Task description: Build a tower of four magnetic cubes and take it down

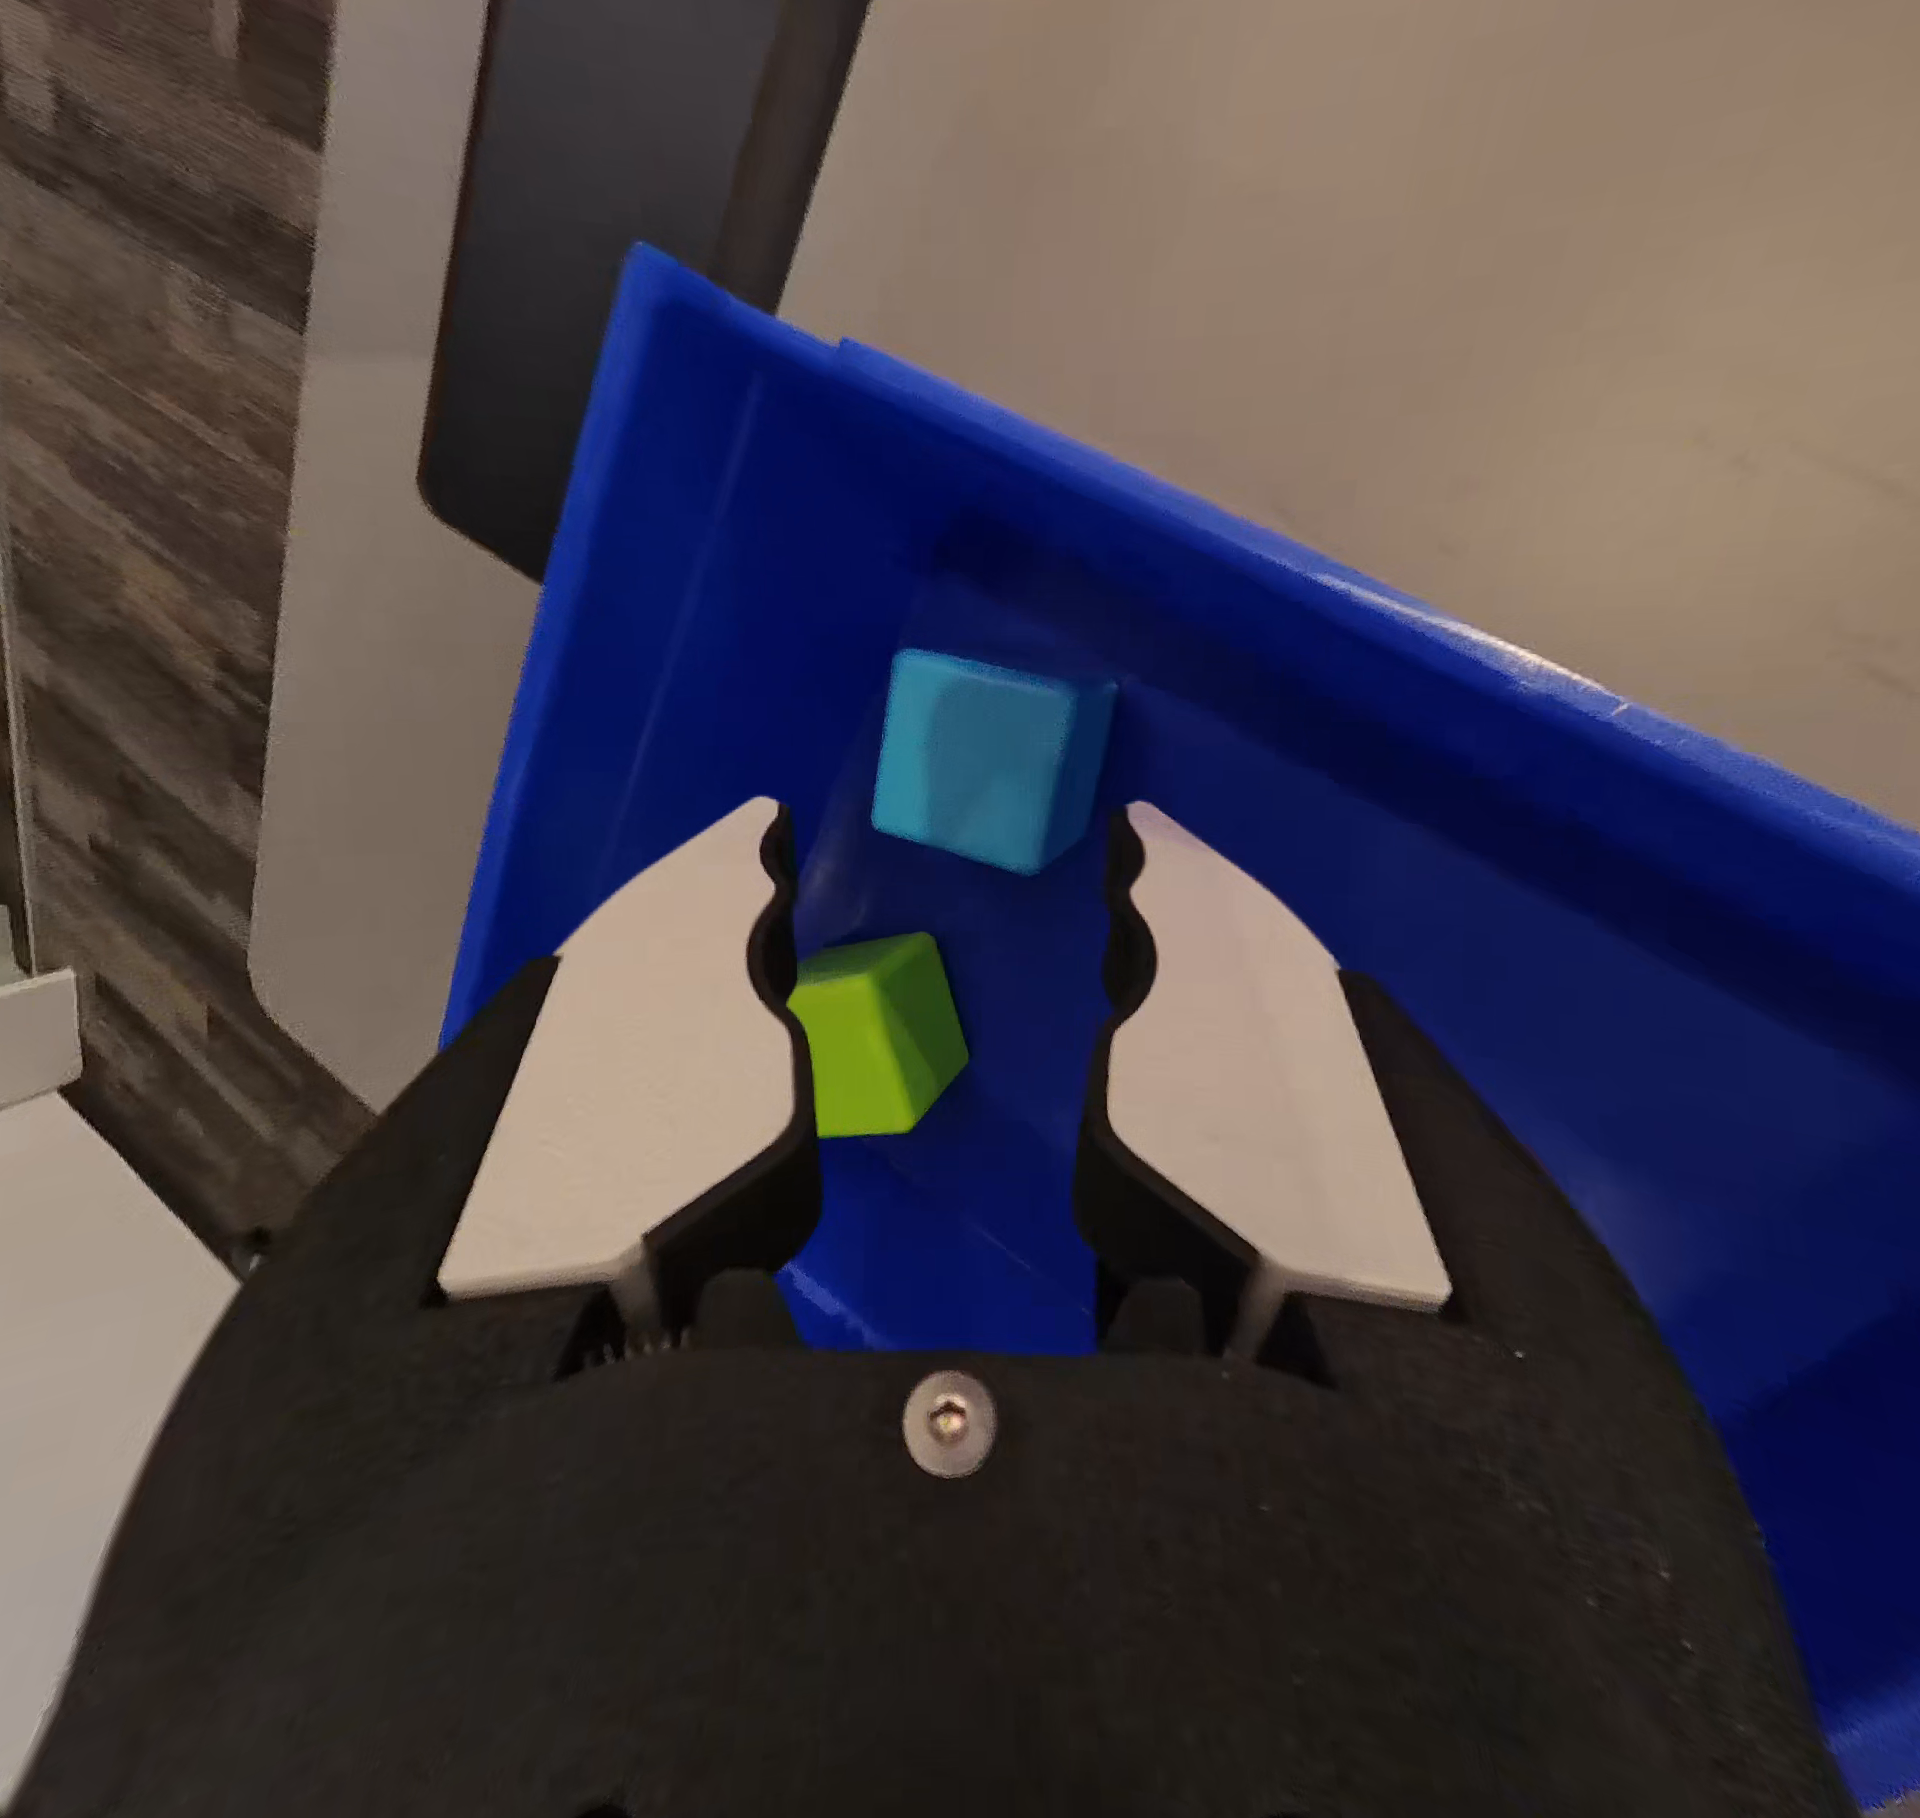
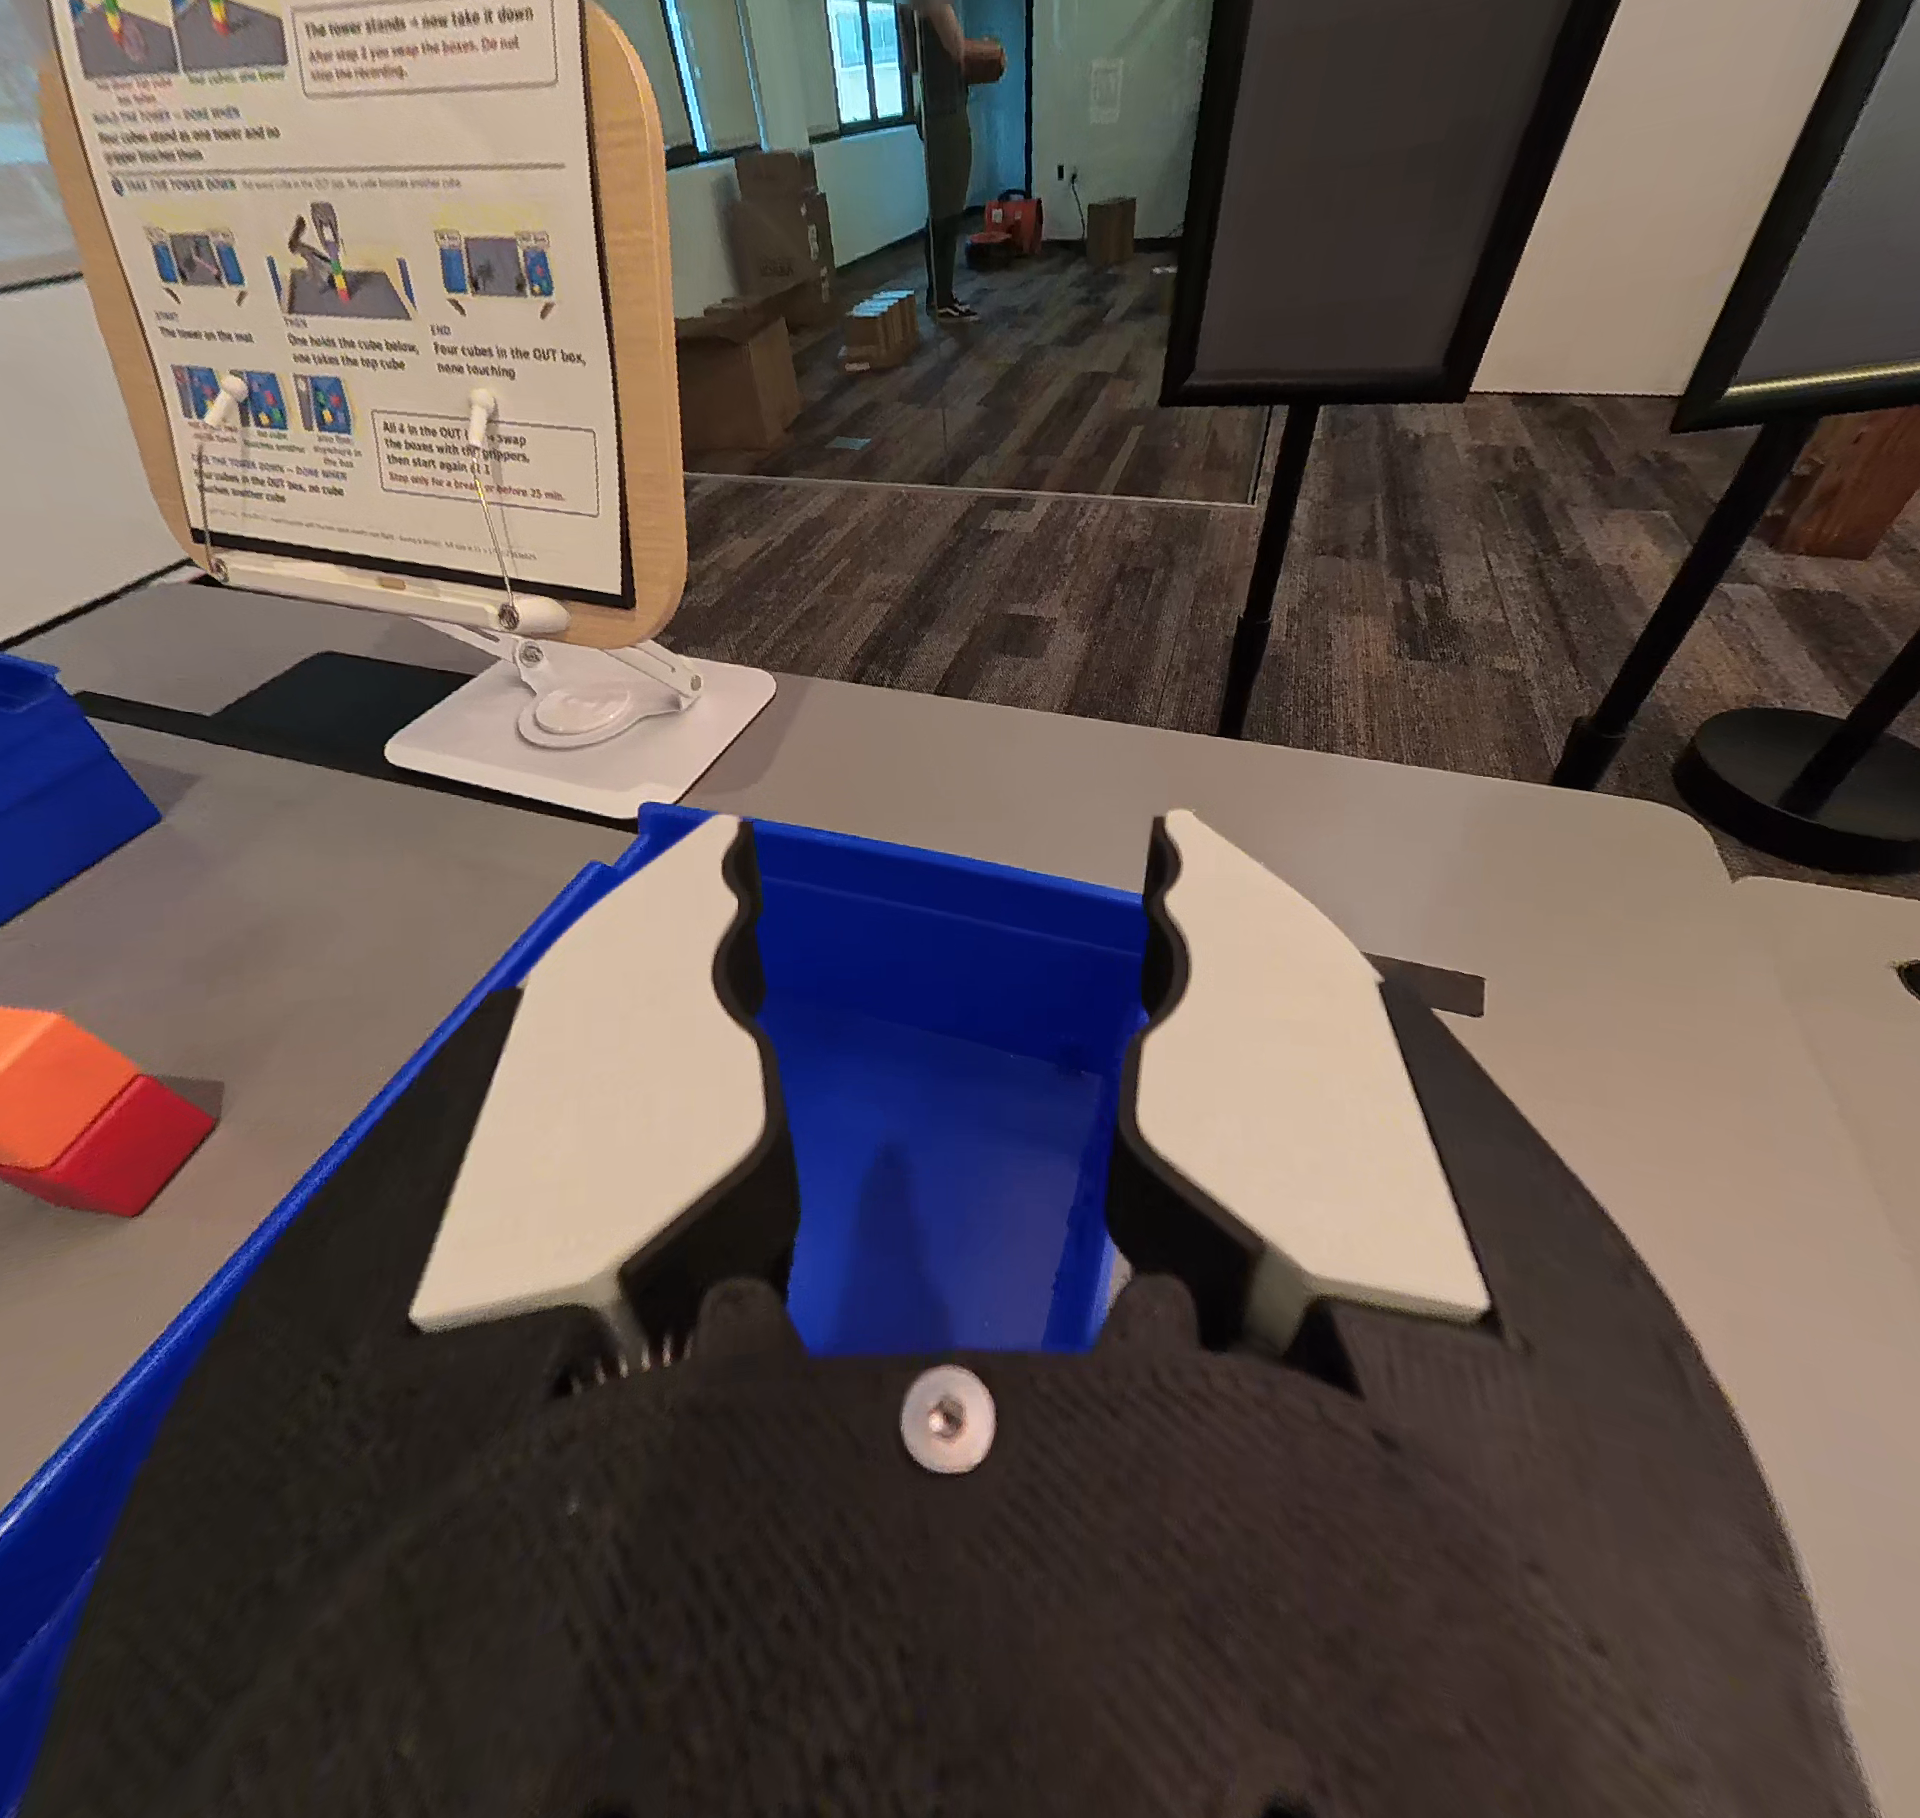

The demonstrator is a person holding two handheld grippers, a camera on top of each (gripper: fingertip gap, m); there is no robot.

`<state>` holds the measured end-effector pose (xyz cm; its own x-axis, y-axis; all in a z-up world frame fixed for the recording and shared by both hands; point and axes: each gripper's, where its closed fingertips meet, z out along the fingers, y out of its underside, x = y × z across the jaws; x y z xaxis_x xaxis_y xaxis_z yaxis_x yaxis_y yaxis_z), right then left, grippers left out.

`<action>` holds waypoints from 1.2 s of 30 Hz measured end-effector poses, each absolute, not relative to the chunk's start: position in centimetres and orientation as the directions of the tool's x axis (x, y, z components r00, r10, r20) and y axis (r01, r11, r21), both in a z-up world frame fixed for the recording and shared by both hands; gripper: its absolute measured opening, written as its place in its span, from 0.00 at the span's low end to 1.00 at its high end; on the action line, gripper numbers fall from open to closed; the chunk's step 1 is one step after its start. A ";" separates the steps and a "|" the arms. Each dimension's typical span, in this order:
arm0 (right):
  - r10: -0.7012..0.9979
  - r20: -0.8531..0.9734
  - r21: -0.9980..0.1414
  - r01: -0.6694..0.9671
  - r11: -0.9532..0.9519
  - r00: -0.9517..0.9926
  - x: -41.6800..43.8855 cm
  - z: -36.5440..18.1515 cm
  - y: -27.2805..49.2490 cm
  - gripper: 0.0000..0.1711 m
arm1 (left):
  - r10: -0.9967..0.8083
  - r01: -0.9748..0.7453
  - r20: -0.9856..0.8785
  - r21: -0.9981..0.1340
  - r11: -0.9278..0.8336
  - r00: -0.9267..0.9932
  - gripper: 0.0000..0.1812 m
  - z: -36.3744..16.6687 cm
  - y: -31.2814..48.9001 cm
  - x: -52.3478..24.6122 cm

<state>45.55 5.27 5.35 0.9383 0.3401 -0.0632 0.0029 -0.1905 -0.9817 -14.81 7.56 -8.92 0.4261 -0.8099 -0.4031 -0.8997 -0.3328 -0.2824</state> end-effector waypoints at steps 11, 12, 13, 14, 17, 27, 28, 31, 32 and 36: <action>0.351 0.002 -0.967 0.092 -0.239 0.936 44.3 3.7 6.1 0.43 | -0.885 -0.911 -0.259 -0.262 -0.320 0.386 0.30 -12.6 8.7 -15.0; 0.354 0.002 -0.966 0.093 -0.240 0.935 44.2 3.7 6.2 0.43 | -0.892 -0.911 -0.237 -0.258 -0.323 0.384 0.30 -12.9 8.6 -14.9; 0.357 0.004 -0.965 0.097 -0.243 0.934 44.1 3.7 6.2 0.43 | -0.893 -0.912 -0.237 -0.248 -0.326 0.383 0.29 -13.2 8.8 -15.1; 0.358 0.007 -0.964 0.101 -0.244 0.934 44.0 3.6 6.2 0.43 | -0.895 -0.913 -0.228 -0.243 -0.329 0.384 0.29 -13.5 8.9 -15.1; 0.361 0.009 -0.963 0.105 -0.250 0.933 44.0 3.5 6.3 0.43 | -0.901 -0.913 -0.203 -0.229 -0.337 0.383 0.29 -14.1 9.0 -14.9; 0.377 -0.006 -0.963 0.096 -0.253 0.926 43.9 3.5 6.2 0.43 | -0.887 -0.916 -0.252 -0.216 -0.338 0.386 0.28 -10.7 7.9 -15.2; 0.379 -0.009 -0.964 0.093 -0.249 0.925 43.9 3.6 6.1 0.43 | -0.878 -0.915 -0.281 -0.235 -0.329 0.388 0.28 -9.3 7.9 -15.1; 0.380 -0.014 -0.968 0.083 -0.238 0.925 44.0 4.1 5.9 0.43 | -0.835 -0.899 -0.371 -0.330 -0.289 0.405 0.28 -4.0 7.5 -14.3; 0.380 -0.015 -0.969 0.080 -0.234 0.925 44.0 4.2 5.8 0.43 | -0.824 -0.886 -0.381 -0.371 -0.279 0.419 0.28 -2.0 7.1 -13.5; 0.391 -0.023 -0.973 0.069 -0.222 0.920 43.9 4.8 5.5 0.42 | -0.826 -0.841 -0.331 -0.464 -0.278 0.456 0.28 3.4 3.7 -7.6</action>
<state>43.88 5.54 4.75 0.9203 0.3905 -0.0234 0.0693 -0.2217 -0.9726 -7.60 3.72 3.36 0.4561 -0.8261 -0.3309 -0.8408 -0.2782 -0.4645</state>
